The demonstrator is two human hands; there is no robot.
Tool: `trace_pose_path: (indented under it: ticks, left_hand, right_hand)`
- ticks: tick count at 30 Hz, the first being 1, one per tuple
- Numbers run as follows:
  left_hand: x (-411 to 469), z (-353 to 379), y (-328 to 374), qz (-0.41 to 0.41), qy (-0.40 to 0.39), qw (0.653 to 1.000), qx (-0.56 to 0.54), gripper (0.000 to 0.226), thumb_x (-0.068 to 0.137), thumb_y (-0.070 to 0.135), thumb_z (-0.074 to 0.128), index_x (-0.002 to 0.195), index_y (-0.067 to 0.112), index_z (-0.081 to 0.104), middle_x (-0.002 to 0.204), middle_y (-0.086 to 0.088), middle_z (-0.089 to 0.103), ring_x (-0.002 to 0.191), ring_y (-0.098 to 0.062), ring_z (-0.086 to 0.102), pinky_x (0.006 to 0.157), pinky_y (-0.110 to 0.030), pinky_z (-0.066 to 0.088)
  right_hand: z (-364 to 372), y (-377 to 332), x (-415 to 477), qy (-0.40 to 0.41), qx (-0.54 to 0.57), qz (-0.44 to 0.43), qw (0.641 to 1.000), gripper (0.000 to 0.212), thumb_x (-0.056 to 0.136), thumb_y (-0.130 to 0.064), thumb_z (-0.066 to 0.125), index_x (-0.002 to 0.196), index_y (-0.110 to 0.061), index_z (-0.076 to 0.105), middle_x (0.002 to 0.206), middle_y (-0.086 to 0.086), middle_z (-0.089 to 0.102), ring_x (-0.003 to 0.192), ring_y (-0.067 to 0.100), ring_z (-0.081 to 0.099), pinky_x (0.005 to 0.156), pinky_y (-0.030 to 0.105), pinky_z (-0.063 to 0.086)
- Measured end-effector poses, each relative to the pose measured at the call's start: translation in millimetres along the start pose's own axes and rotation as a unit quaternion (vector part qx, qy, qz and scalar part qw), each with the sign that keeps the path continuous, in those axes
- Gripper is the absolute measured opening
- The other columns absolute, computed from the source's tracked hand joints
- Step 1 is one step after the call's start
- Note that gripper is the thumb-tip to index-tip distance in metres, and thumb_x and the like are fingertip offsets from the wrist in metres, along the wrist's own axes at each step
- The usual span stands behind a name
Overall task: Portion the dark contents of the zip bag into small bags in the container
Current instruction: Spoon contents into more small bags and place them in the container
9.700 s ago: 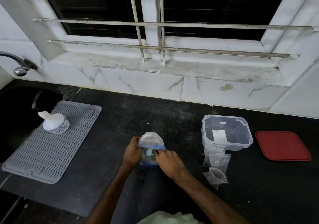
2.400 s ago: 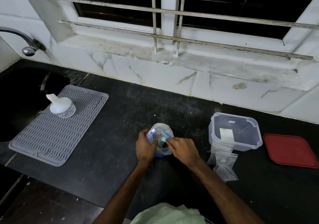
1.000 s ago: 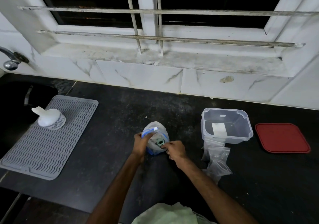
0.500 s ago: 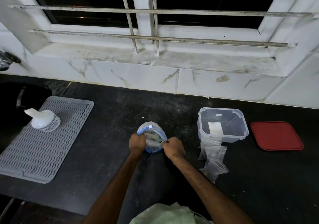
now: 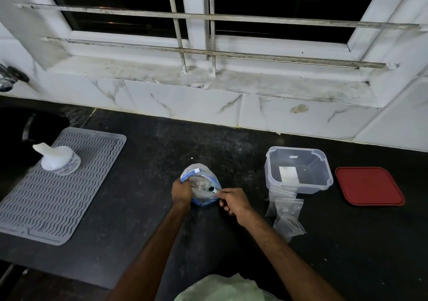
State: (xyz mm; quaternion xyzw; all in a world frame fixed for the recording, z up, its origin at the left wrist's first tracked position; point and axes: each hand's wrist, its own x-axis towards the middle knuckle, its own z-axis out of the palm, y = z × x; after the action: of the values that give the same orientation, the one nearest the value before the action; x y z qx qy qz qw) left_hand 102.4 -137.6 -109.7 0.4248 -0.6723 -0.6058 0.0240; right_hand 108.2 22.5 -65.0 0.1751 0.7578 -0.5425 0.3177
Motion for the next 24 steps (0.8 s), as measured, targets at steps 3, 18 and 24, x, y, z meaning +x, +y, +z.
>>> trace_pose_path:
  ticks: [3, 18, 24]
  left_hand:
    - [-2, 4, -3, -0.011, 0.032, 0.997, 0.069, 0.031, 0.097, 0.023, 0.051, 0.115, 0.003, 0.066, 0.111, -0.018, 0.068, 0.101, -0.034, 0.064, 0.083, -0.040, 0.052]
    - [-31, 31, 14, -0.027, 0.051, 0.979, 0.195, 0.039, 0.097, 0.028, 0.044, 0.129, 0.005, 0.048, 0.127, -0.022, 0.058, 0.115, -0.039, 0.056, 0.095, -0.044, 0.044]
    - [-31, 39, 8, -0.066, -0.033, 0.997, 0.030, 0.027, 0.094, 0.021, 0.058, 0.112, 0.008, 0.043, 0.107, -0.016, 0.058, 0.096, -0.033, 0.060, 0.083, -0.049, 0.054]
  right_hand:
    - [-3, -3, -7, 0.016, 0.000, -0.021, 1.000, 0.016, 0.090, -0.023, 0.063, 0.101, -0.017, 0.073, 0.060, 0.002, 0.060, 0.043, 0.007, 0.043, 0.039, 0.020, 0.034]
    - [-32, -7, -18, 0.109, 0.005, -0.117, 0.987, 0.022, 0.088, -0.016, 0.056, 0.076, -0.012, 0.073, 0.058, 0.006, 0.065, 0.041, 0.010, 0.051, 0.039, 0.023, 0.039]
    - [-77, -13, -40, 0.032, 0.083, -0.105, 0.990, 0.019, 0.091, -0.015, 0.057, 0.083, -0.006, 0.073, 0.060, 0.005, 0.061, 0.044, 0.011, 0.046, 0.039, 0.020, 0.034]
